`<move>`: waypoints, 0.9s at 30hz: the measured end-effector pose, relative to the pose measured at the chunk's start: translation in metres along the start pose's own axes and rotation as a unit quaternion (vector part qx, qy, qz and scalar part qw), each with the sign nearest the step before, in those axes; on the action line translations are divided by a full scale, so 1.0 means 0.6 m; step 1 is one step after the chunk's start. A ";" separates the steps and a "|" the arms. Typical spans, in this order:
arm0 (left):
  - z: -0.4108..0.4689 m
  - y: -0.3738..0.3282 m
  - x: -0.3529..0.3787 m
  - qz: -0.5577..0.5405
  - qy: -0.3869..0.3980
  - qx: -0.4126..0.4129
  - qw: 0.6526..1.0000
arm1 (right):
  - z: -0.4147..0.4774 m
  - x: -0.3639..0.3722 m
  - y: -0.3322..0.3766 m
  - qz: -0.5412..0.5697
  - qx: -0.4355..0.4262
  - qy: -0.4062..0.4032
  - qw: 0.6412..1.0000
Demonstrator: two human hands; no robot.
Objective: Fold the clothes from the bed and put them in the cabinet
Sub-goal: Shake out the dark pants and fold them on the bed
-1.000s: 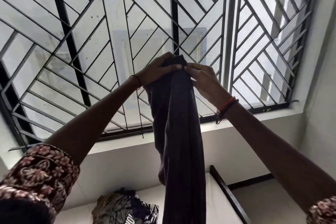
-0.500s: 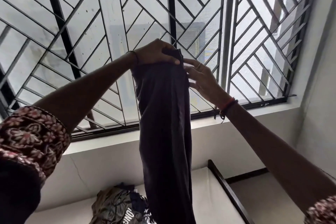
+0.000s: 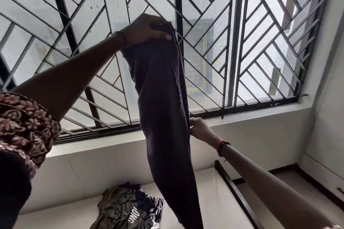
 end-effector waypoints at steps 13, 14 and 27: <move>-0.024 0.046 -0.064 -0.035 -0.063 -0.031 0.997 | -0.029 0.014 -0.030 0.351 0.133 -0.093 0.922; -0.026 0.047 -0.064 -0.038 -0.071 -0.033 0.996 | -0.034 0.022 -0.028 0.357 0.127 -0.081 0.922; -0.004 0.051 -0.074 0.009 -0.165 -0.091 0.982 | -0.138 0.111 0.014 0.137 0.058 -0.138 0.979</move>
Point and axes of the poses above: each hand's wrist, its own z-axis towards the middle knuckle, its own x-axis out of the palm, y = z × x, the point moved 6 cm from there along z, towards the middle knuckle, and after that the axes turned 10 degrees about -x, right-handed, at the moved point
